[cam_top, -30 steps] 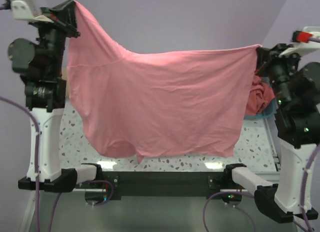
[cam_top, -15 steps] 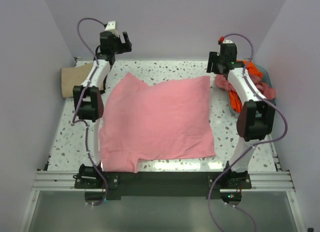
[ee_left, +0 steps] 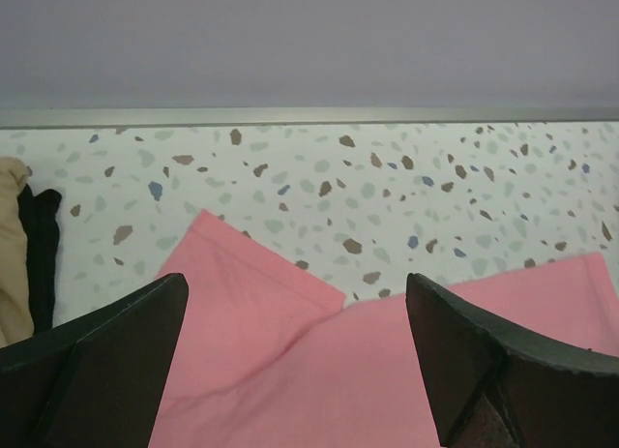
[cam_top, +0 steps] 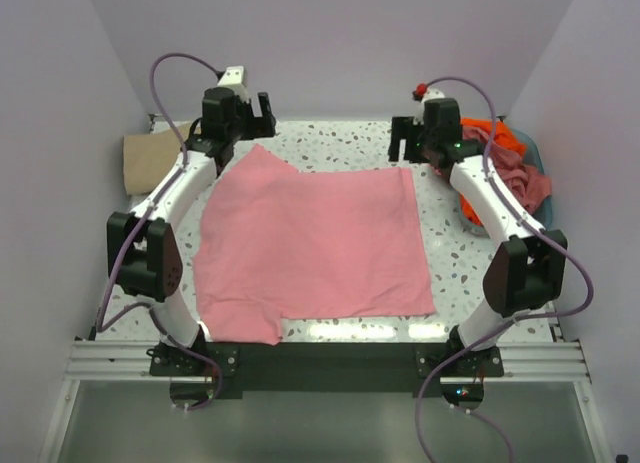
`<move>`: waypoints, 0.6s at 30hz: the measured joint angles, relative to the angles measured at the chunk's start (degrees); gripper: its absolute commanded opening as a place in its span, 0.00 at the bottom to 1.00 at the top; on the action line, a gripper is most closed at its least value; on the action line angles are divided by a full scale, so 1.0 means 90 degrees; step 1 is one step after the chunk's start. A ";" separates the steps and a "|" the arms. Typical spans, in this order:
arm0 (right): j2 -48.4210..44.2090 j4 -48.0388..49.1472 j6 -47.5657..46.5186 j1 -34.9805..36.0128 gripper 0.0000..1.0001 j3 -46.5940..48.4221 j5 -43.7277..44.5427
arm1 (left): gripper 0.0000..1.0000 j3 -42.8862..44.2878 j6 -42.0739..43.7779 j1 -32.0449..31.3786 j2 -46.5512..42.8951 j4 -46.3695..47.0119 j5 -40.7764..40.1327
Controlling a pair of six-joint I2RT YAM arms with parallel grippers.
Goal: Fold and stack the t-shirts
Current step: Flatten the tshirt out
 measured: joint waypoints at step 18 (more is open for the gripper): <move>0.0027 0.0063 0.0976 0.1343 0.81 -0.2103 -0.0386 | 1.00 -0.2419 -0.0537 -0.0308 -0.0976 -0.1375 -0.0712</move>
